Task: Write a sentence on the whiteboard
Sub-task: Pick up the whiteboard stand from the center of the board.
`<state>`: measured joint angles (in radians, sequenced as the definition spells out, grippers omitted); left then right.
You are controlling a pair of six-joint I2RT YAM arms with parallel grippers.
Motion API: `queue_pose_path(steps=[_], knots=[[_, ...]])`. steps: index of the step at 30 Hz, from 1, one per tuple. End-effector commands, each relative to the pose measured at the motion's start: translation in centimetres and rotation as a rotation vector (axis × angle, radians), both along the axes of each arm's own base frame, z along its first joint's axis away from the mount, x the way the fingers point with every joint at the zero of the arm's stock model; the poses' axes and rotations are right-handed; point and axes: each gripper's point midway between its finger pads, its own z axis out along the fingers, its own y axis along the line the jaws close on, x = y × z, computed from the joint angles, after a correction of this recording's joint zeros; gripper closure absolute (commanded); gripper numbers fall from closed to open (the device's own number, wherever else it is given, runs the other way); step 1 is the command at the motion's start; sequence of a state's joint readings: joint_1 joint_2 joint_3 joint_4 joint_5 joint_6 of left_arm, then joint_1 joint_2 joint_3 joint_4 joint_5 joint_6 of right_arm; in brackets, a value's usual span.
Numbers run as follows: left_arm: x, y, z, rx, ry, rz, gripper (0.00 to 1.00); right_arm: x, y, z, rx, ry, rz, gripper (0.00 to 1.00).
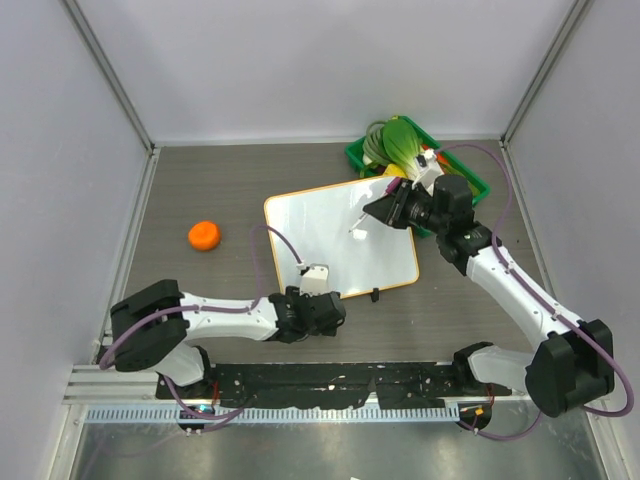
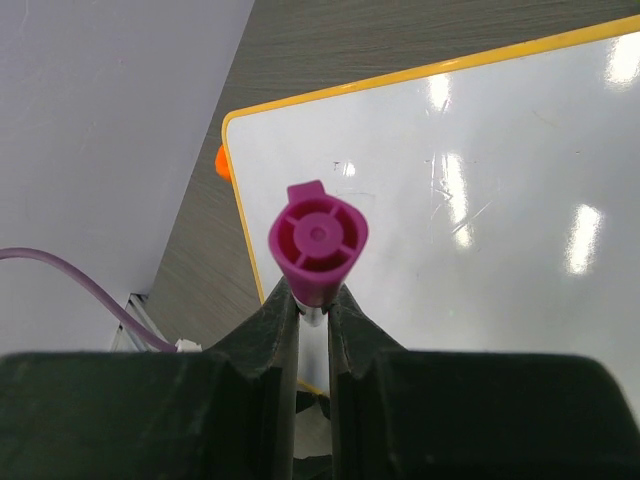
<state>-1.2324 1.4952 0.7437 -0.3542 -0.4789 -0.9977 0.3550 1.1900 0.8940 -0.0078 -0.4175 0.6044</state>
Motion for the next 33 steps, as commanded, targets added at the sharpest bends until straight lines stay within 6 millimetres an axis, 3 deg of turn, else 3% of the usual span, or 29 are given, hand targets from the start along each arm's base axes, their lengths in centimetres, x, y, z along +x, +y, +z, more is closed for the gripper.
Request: queue_pose_path(steps=[1,11,20,26,33], knots=[[2.2,-0.3,-0.6,-0.029,-0.094,0.131,0.25,0.2,0.1,2.0,0.035,-0.085,0.040,0.99],[2.9,1.4,-2.0,0.075,-0.133,0.176,0.49,0.7,0.3,0.4,0.058,-0.046,0.065,0.99],[2.7,1.2,-2.3,0.085,-0.115,0.152,1.00,0.6,0.6,-0.6,0.066,-0.022,0.086,0.99],[1.4,1.0,-2.1,0.059,-0.066,0.158,1.00,0.5,0.7,0.0,0.076,-0.034,0.092,0.99],[-1.3,-0.6,-1.9,0.010,0.034,0.165,1.00,0.4,0.8,0.3,0.083,-0.040,0.094,0.99]])
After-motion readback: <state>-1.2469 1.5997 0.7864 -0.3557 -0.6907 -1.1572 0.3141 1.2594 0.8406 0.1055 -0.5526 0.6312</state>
